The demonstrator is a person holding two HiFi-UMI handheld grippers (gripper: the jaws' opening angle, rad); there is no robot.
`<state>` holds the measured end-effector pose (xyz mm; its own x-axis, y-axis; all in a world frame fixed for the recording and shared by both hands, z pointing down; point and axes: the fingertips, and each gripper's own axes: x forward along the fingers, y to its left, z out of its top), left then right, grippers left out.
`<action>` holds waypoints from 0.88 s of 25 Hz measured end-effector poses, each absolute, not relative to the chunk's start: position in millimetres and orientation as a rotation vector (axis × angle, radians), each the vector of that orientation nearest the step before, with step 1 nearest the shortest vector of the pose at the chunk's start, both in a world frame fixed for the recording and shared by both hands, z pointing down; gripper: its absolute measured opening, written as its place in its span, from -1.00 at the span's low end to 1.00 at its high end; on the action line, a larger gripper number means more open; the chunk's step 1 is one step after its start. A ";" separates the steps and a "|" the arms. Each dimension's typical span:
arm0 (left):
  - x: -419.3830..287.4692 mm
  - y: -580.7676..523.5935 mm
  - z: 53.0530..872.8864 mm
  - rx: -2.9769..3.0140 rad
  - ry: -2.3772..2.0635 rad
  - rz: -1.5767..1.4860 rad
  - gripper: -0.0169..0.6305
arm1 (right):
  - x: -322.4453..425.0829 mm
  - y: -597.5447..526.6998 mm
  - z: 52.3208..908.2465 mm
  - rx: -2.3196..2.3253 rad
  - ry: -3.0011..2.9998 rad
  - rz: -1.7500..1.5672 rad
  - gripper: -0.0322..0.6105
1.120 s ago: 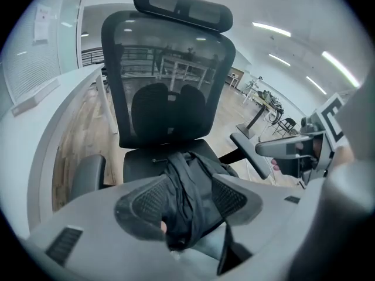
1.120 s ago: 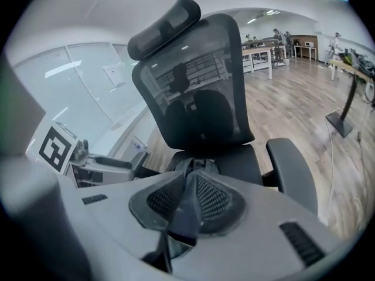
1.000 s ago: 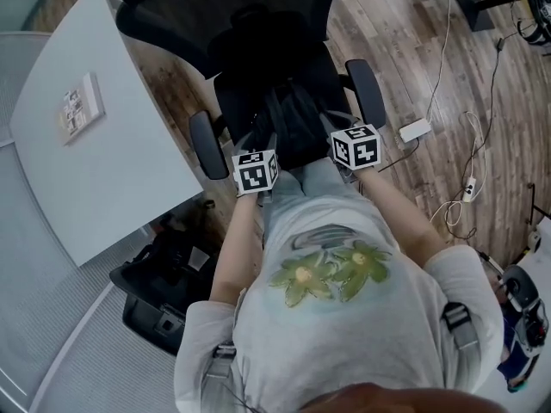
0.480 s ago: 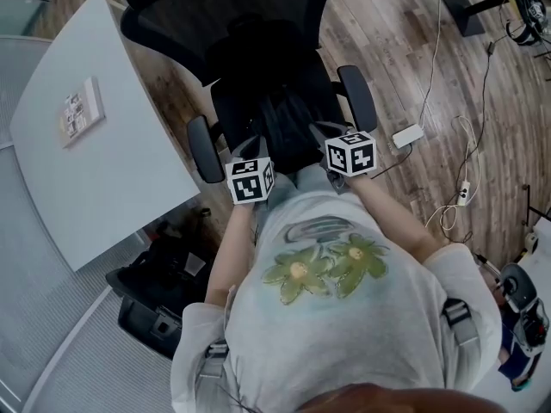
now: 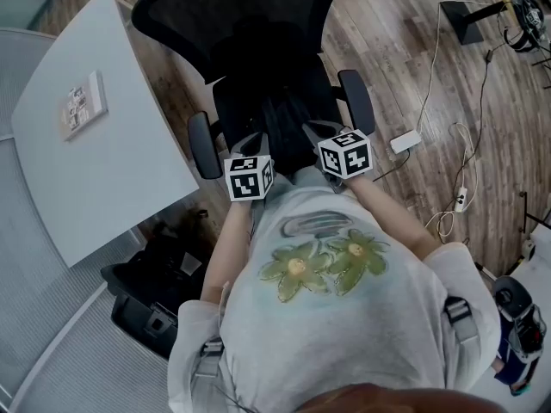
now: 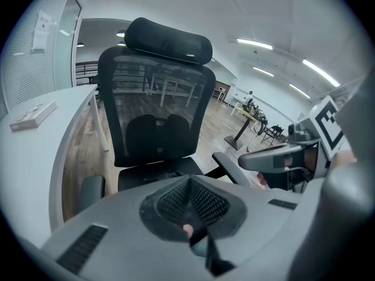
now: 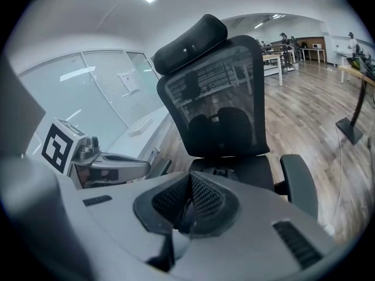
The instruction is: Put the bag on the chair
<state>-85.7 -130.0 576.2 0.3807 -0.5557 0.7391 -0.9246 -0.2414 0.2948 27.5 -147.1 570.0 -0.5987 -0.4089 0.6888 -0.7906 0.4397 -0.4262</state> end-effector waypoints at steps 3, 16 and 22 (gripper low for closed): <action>-84.5 -128.7 575.5 1.928 -1.273 0.657 -0.90 | 27.9 -146.9 568.1 1.005 -2.201 1.019 -0.88; -86.4 -123.0 576.8 1.926 -1.274 0.671 -0.90 | 26.8 -145.1 564.4 0.997 -2.205 0.995 -0.88; -83.9 -121.1 579.2 1.922 -1.273 0.681 -0.90 | 31.0 -145.2 566.4 1.007 -2.200 0.994 -0.87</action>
<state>-83.9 -121.1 579.2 0.3727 -0.5462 0.7502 -0.9272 -0.2521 0.2770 31.0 -145.2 566.4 -0.5887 -0.4129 0.6949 -0.7944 0.4543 -0.4032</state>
